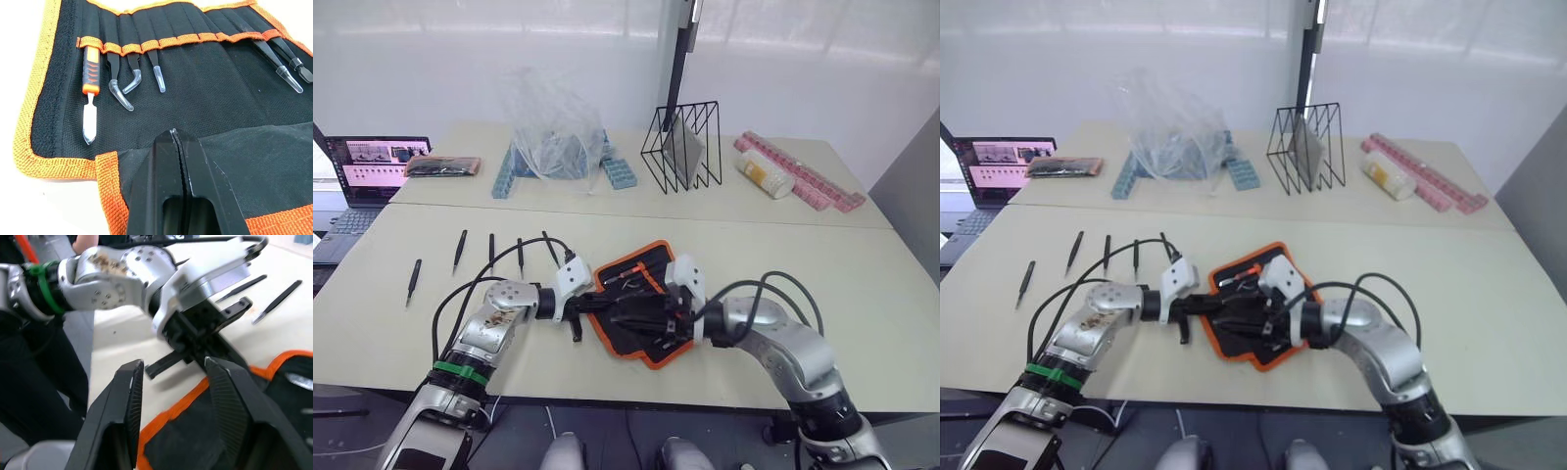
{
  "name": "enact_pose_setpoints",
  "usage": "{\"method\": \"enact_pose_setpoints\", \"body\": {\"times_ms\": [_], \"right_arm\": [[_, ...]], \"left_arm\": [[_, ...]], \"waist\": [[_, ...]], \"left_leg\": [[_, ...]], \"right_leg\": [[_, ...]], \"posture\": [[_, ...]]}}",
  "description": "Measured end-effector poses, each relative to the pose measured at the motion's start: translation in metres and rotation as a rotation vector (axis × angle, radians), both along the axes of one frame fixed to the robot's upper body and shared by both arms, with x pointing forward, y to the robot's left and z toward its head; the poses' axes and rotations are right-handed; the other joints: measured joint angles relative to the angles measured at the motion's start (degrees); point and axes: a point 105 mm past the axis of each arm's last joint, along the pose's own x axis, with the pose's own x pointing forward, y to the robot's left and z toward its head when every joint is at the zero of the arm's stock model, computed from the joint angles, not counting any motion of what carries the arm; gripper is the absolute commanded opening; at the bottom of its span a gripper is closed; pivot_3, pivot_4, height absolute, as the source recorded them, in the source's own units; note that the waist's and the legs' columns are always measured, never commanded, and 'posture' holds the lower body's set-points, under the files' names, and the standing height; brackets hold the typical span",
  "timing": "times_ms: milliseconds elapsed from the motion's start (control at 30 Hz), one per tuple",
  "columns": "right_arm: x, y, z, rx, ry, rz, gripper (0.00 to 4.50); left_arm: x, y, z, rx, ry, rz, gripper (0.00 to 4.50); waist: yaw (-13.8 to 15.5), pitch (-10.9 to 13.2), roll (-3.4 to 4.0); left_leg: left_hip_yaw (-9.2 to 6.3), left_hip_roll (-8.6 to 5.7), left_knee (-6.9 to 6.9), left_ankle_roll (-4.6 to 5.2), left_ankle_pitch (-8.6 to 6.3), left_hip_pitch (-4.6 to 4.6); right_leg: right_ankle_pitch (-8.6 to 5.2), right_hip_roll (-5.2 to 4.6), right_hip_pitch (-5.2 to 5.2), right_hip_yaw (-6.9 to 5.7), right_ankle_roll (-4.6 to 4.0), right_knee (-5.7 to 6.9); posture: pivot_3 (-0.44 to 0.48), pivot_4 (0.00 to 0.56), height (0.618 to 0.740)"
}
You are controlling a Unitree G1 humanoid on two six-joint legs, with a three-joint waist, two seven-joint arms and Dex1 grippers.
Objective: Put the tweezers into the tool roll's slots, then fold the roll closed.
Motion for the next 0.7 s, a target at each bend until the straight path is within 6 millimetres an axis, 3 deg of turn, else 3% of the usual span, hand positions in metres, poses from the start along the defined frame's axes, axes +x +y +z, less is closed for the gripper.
{"method": "enact_pose_setpoints", "body": {"times_ms": [100, 233, 533, 700], "right_arm": [[0.015, 0.003, -0.018, -0.055, 0.005, -0.060, 1.33], [0.021, 0.007, -0.041, -0.120, -0.006, -0.077, 0.03], [0.031, 0.007, -0.063, -0.182, -0.025, -0.128, 0.03], [0.027, 0.006, -0.067, -0.211, -0.040, -0.107, 0.03]], "left_arm": [[0.000, 0.000, 0.000, 0.000, -0.002, -0.001, 0.00], [0.000, 0.000, 0.001, 0.000, -0.001, -0.002, 0.00], [-0.001, 0.001, 0.001, 0.002, -0.002, -0.002, 0.00], [-0.001, 0.001, 0.001, 0.005, -0.002, -0.002, 0.00]], "waist": [[0.0, 0.0, 0.00], [-0.1, 0.0, 0.00], [-0.2, 0.0, 0.01], [-0.3, 0.0, 0.05]], "left_leg": [[0.00, 0.00, 0.00, 0.01, 0.00, -0.01], [0.00, 0.00, 0.00, 0.02, -0.01, -0.02], [0.00, 0.00, 0.00, 0.02, -0.01, -0.01], [0.00, 0.00, 0.00, 0.02, -0.01, 0.00]], "right_leg": [[0.00, 0.00, -0.01, 0.00, 0.00, 0.00], [0.00, 0.00, -0.04, 0.00, 0.00, 0.04], [0.00, 0.00, -0.04, -0.02, 0.00, 0.05], [0.00, 0.00, -0.01, -0.02, 0.00, 0.06]], "posture": [[0.000, 0.150, 0.708], [0.000, 0.150, 0.708], [0.000, 0.150, 0.708], [0.000, 0.150, 0.708]]}}
